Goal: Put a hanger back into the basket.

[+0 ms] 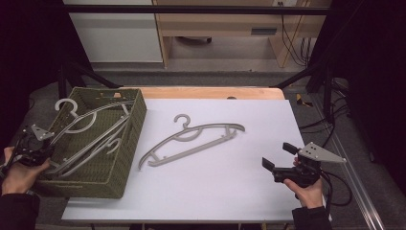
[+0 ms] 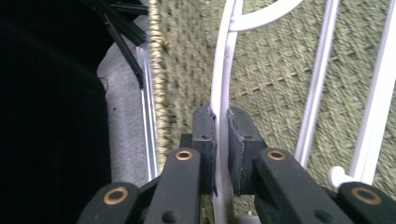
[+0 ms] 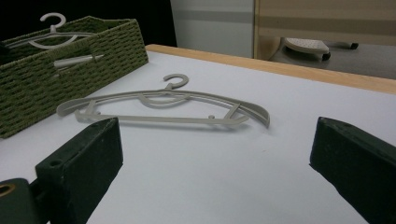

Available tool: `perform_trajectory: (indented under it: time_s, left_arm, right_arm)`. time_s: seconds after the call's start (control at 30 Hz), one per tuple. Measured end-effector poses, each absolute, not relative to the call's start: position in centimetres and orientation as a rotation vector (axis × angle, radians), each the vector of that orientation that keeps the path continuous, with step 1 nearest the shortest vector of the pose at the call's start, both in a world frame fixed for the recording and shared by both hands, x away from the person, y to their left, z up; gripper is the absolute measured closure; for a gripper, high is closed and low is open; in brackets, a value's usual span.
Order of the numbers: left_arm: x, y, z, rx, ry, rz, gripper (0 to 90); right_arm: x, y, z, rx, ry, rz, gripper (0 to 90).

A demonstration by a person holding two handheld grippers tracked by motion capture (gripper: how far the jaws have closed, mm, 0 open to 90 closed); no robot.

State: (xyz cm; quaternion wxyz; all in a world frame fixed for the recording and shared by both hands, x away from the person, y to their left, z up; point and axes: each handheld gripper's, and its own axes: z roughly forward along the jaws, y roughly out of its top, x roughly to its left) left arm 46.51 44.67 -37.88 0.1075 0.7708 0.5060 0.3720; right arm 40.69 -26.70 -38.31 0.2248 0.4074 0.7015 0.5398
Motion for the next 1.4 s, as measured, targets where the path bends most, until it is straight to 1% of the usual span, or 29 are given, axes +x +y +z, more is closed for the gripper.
perform_trajectory:
  time_s: [0.13,0.27,0.43,0.53,0.57,0.63,0.8,1.03,1.2,1.27,1.4]
  left_arm:
    - [46.3,44.8,-37.7,2.250,1.485,1.029,82.0]
    - [45.6,45.4,-37.1,2.159,1.458,0.938,81.8]
    - [44.8,45.2,-36.9,2.119,1.424,0.948,81.9]
    - [44.3,44.9,-36.7,2.089,1.390,0.923,82.0]
    - [44.2,44.8,-36.7,2.094,1.375,0.899,82.1]
    - [43.8,44.2,-36.8,2.102,1.359,0.927,82.0]
    - [43.0,43.9,-37.0,2.137,1.307,0.889,80.8]
    - [42.2,42.7,-37.0,2.234,1.212,0.796,78.5]
    - [42.2,41.7,-36.9,2.296,1.195,0.712,76.9]
    - [42.2,41.3,-37.0,2.302,1.186,0.675,75.7]
    - [42.4,40.5,-37.0,2.288,1.162,0.671,69.5]
  right_arm:
    - [40.6,-26.7,-38.3,1.123,1.936,1.493,2.7]
    - [40.6,-26.7,-38.3,1.126,1.934,1.496,2.7]
    - [40.6,-26.8,-38.2,1.118,1.937,1.491,2.7]
    - [40.6,-26.8,-38.2,1.121,1.936,1.496,2.7]
    - [40.6,-26.8,-38.2,1.119,1.939,1.494,2.7]
    - [40.5,-26.8,-38.2,1.120,1.935,1.493,2.7]
    - [40.5,-26.9,-38.1,1.118,1.928,1.500,2.7]
    - [40.5,-26.8,-38.1,1.120,1.928,1.501,2.7]
    - [40.5,-26.9,-38.0,1.116,1.931,1.502,2.8]
    - [40.5,-26.9,-38.0,1.117,1.932,1.501,2.8]
    - [40.5,-26.8,-38.1,1.117,1.931,1.501,2.7]
